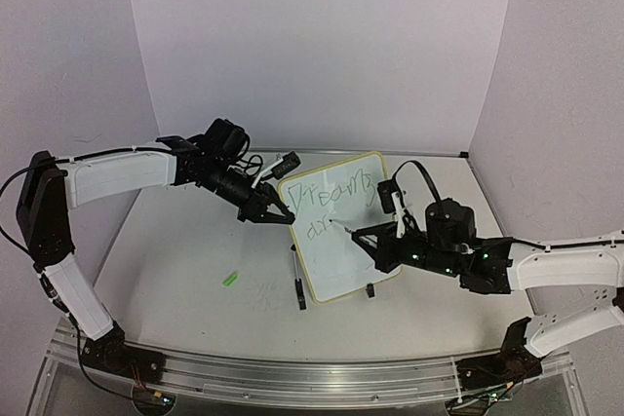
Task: Write a sentence on the whiteboard
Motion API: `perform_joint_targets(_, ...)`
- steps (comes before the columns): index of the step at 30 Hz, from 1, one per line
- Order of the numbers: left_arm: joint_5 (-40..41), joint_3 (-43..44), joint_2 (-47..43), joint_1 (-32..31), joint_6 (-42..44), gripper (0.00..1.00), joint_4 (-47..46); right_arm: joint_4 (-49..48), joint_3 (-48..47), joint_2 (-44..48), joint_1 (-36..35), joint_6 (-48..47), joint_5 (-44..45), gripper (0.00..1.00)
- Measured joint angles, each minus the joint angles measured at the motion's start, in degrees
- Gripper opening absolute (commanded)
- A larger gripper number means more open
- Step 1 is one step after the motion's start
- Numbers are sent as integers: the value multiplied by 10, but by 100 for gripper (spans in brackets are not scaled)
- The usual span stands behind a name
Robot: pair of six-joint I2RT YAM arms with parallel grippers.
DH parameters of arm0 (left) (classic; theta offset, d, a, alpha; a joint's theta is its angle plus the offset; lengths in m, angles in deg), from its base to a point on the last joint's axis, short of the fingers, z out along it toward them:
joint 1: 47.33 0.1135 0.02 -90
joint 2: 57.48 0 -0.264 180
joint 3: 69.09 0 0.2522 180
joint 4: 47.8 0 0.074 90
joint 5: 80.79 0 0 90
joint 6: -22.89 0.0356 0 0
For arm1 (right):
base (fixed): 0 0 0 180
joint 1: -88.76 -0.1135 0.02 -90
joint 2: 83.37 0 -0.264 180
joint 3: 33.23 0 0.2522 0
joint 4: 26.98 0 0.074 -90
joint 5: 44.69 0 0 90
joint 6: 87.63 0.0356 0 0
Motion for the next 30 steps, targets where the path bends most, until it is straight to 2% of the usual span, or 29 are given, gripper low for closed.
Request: perform_joint_targets(30,1,0,0,0,0,0,1,12,5,15,-1,0,56,0)
